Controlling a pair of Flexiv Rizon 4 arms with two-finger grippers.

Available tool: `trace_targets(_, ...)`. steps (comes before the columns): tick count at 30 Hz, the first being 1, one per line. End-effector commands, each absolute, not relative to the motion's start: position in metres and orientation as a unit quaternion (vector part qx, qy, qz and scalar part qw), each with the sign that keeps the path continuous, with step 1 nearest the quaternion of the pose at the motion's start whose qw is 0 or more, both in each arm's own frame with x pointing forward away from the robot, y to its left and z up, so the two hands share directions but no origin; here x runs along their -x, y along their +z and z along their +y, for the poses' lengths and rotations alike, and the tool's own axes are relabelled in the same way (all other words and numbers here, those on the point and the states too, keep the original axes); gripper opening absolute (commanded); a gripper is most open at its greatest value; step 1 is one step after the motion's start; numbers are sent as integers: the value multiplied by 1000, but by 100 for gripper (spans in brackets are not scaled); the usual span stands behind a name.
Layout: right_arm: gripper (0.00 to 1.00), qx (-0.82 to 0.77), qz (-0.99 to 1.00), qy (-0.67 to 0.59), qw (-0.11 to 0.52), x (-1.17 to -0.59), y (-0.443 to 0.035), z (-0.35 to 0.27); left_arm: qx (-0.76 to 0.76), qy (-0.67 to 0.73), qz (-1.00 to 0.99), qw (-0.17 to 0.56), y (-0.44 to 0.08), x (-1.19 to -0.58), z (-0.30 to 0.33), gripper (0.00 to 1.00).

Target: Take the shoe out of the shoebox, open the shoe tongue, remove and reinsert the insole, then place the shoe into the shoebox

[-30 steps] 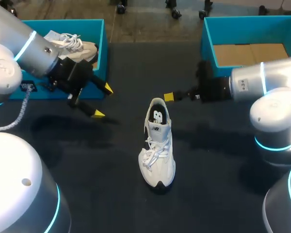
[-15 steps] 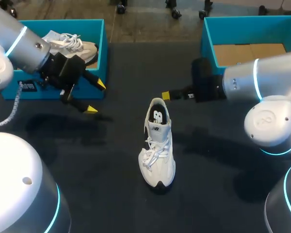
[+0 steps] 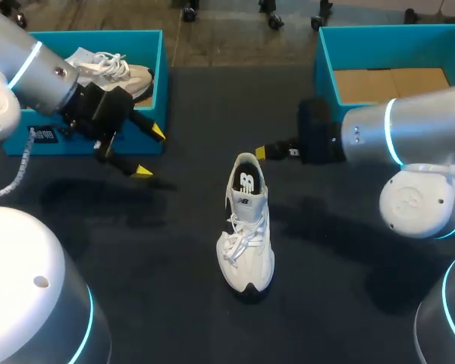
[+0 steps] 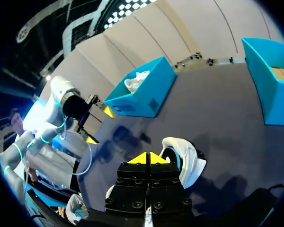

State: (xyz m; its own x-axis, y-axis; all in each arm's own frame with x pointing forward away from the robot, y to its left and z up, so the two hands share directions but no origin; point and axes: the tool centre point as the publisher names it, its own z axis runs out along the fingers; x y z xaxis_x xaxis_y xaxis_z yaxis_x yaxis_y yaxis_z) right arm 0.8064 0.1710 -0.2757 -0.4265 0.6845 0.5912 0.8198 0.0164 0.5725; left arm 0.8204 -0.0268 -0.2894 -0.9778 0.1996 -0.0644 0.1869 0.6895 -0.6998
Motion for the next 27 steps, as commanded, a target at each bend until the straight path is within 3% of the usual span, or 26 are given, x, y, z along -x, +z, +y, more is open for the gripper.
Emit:
trace_targets(1, 0, 640, -687, -341, -54, -808, -277, 191, 105, 378, -920, 8, -289, -820, -26, 100)
trace_targets(27, 0, 693, -689, -180, -113, -807, -272, 194, 105, 378, -920, 8, -289, -820, -26, 100)
